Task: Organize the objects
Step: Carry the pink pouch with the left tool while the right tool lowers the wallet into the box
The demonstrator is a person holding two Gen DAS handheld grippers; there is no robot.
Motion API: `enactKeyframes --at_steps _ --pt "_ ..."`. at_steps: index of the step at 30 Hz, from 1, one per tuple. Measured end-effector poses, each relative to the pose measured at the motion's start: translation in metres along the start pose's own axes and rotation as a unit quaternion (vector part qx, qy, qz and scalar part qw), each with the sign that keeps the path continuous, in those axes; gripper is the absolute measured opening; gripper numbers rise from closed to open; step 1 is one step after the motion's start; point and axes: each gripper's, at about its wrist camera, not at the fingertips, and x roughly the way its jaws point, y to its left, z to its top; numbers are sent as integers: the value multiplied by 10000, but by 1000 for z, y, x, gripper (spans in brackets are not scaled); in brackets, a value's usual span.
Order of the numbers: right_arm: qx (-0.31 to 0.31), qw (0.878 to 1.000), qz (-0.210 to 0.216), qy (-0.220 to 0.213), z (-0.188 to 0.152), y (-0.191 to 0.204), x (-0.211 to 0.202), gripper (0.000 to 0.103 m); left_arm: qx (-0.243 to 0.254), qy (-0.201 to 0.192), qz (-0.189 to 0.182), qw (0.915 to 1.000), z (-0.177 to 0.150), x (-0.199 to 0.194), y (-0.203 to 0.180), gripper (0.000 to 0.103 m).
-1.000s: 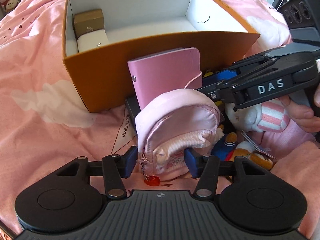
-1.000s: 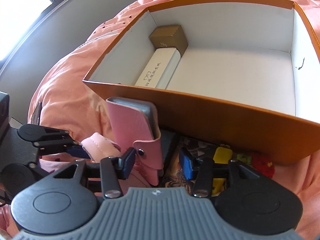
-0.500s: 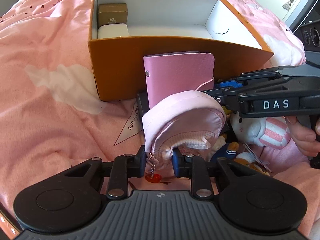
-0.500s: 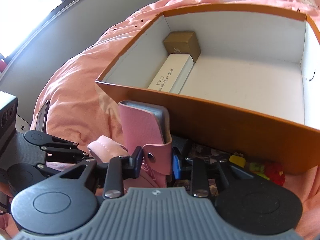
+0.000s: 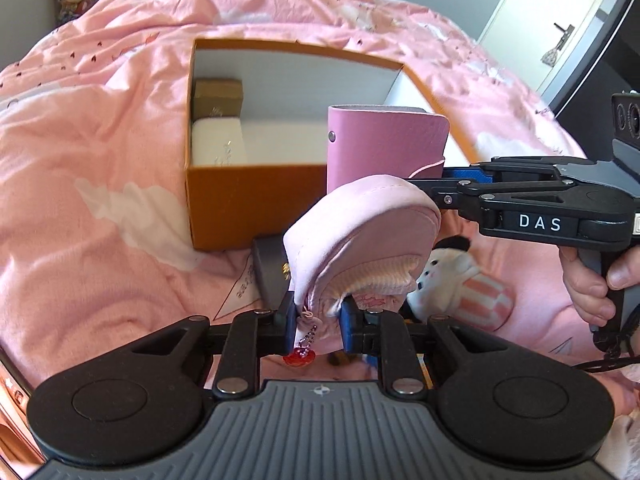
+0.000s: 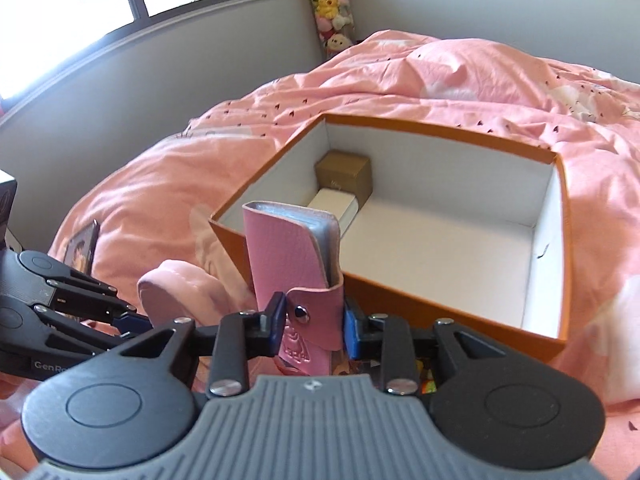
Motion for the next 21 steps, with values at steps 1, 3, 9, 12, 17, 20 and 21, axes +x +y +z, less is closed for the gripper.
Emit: enactKeyframes --at_steps 1,3,9,12,17,20,21 --pt "35 10000 -11 -45 2 -1 -5 31 49 -55 2 10000 2 -4 -2 24" --pt "110 9998 1 -136 8 -5 -15 31 163 -173 4 9997 9 -13 -6 23" --pt "206 9988 47 -447 36 -14 -40 31 300 -567 14 9979 41 -35 -3 23" --pt "239 9979 0 -606 54 -21 -45 31 388 -785 61 9961 62 -45 0 23" --pt "430 9972 -34 -607 82 -39 -35 31 385 -833 165 9956 101 -43 13 23" --pt "789 9965 49 -279 96 -58 -13 31 406 -549 314 9972 123 -25 22 24" --pt "947 9953 126 -125 99 -65 -3 31 395 -407 294 9980 129 -17 26 24"
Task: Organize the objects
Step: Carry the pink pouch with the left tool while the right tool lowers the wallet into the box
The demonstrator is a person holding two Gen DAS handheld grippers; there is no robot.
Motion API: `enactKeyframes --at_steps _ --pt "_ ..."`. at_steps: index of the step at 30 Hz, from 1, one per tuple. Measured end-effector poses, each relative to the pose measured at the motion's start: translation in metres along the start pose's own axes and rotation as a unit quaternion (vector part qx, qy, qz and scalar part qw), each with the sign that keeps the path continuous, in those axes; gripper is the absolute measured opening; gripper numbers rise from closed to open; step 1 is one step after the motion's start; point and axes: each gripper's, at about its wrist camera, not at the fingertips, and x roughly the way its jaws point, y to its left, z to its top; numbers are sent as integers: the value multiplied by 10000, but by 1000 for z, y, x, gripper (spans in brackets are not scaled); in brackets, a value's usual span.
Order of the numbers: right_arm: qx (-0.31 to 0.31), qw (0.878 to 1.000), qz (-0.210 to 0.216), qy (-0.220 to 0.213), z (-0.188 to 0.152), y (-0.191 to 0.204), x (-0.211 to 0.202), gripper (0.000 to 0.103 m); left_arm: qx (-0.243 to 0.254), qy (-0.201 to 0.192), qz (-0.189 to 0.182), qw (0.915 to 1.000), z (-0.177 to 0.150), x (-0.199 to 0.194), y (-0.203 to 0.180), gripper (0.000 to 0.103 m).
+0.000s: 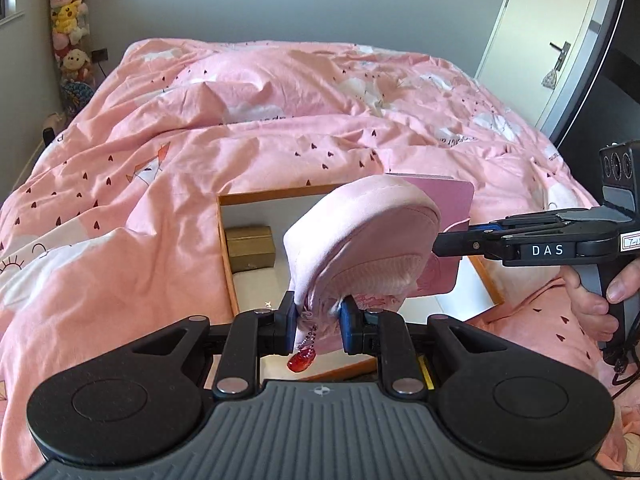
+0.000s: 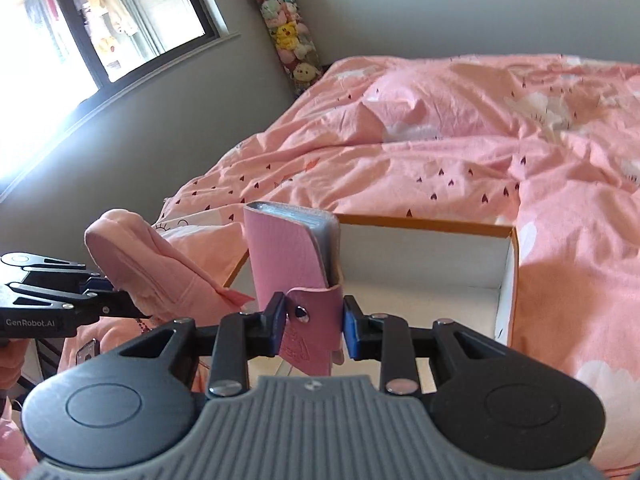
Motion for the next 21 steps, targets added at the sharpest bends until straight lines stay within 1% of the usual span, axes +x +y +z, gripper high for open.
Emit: enactKeyframes --at_steps 1,3,5,8,12,15,21 --pt "125 9998 53 140 3 -6 9 31 7 132 -37 9999 5 9 3 24" --pt "356 9981 110 488 8 -18 32 31 40 529 -105 9985 10 29 8 24" --pt "514 9957 72 765 10 -28 53 32 87 905 -118 9958 13 50 12 24" --pt "642 9918 -13 1107 13 -41 88 32 44 1325 -177 9910 15 74 19 24" --pt "994 9834 25 1519 16 -60 132 32 -26 1644 -108 9863 18 94 30 24" --pt "1170 9777 98 1743 18 -68 159 32 -145 1847 -64 9827 22 105 38 24" --pt "1216 9739 132 1914 23 -72 195 32 -267 2072 -30 9779 28 123 45 25"
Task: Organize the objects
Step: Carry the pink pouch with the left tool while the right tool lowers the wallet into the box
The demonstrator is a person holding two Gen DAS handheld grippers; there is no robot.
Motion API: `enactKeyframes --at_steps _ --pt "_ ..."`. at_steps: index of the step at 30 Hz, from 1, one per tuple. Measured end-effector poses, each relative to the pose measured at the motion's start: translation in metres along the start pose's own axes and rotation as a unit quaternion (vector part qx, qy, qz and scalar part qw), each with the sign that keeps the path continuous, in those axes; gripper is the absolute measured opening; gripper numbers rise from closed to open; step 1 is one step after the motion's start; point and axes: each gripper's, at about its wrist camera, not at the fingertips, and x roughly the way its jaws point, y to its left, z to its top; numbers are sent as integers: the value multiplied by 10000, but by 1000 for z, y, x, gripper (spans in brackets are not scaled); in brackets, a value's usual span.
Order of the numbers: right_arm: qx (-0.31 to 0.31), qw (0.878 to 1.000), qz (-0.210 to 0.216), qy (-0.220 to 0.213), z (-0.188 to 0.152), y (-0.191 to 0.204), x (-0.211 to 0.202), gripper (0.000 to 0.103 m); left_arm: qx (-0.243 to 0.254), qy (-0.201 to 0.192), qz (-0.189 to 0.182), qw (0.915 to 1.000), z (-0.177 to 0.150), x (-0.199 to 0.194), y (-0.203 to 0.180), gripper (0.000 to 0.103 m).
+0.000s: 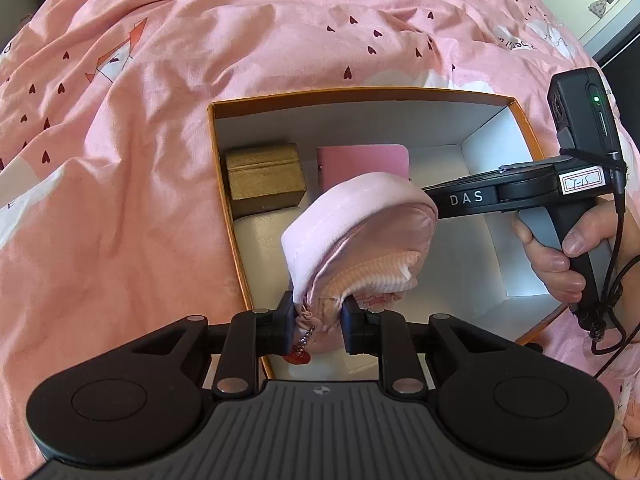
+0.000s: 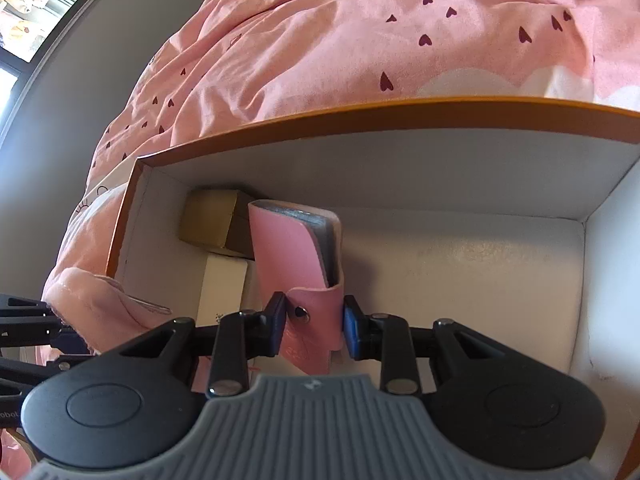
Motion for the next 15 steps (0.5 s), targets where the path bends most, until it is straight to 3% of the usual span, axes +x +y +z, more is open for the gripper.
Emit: enactKeyframes --at_steps 6,10,15 --pt "-137 9998 -156 79 12 2 20 31 11 169 55 9998 11 11 -3 25" --pt "-204 9997 -19 101 15 4 26 33 -17 209 104 9997 15 15 -4 25" --pt "-297 9992 -238 75 11 2 22 36 -7 292 88 9995 18 19 -5 25"
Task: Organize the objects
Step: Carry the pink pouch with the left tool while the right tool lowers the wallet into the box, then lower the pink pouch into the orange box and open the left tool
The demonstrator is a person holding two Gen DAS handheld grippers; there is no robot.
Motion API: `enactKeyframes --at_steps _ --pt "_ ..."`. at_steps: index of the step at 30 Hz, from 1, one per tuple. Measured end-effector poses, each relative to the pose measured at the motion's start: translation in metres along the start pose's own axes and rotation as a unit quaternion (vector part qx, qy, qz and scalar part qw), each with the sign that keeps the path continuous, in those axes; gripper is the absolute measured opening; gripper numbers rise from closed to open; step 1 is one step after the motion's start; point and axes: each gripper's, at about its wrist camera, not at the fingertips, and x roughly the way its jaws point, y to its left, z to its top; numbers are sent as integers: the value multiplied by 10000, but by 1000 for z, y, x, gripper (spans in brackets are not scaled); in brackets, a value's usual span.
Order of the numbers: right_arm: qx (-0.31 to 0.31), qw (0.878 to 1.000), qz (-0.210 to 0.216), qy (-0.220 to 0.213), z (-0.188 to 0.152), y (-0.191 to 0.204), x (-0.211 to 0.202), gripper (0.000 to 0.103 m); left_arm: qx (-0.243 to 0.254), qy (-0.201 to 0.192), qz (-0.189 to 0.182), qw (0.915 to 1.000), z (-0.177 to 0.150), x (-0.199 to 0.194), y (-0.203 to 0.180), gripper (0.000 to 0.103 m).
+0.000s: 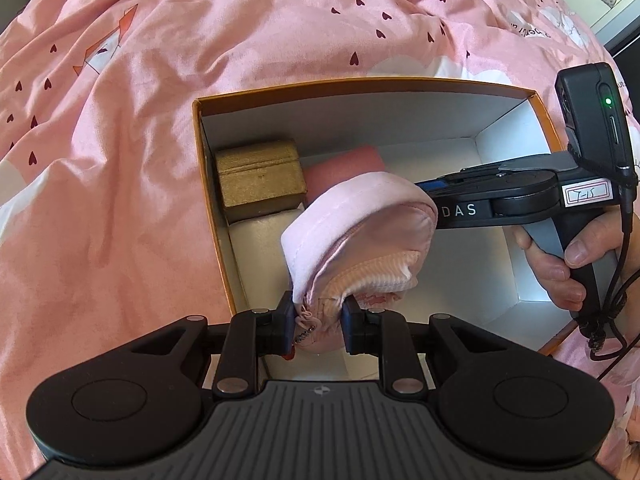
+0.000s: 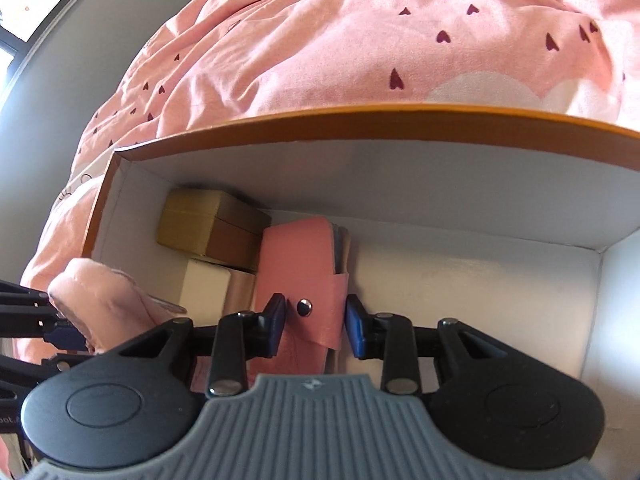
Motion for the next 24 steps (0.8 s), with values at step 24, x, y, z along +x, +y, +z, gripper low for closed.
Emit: enactKeyframes --at_steps 24 --pt "-2582 9622 -578 648 -45 31 8 20 239 258 103 9993 1 1 -7 25"
